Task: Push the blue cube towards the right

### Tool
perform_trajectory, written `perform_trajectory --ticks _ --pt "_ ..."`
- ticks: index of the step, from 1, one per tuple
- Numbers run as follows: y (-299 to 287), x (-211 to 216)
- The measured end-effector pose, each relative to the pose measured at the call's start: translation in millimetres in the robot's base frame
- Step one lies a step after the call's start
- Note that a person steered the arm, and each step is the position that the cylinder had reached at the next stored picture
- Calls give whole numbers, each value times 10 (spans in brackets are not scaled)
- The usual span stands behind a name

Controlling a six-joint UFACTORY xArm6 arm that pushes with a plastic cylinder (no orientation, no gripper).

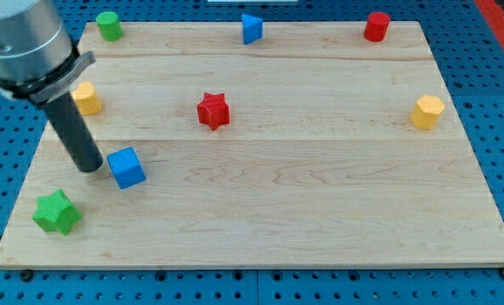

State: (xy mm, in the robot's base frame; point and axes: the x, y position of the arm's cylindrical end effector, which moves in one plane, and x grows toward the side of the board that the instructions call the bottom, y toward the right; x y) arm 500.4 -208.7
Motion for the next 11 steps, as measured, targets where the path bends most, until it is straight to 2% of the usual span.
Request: perform_trajectory --ticks 1,2,3,4,6,7,8,9,10,11 --pt "437 123" --pt "602 122" --pt "249 -38" --pt "151 -221" --pt "1169 -231" --pt "1123 -205" --pt "925 -21" --pt "1028 196" --pt "1434 85" --pt "1573 -228"
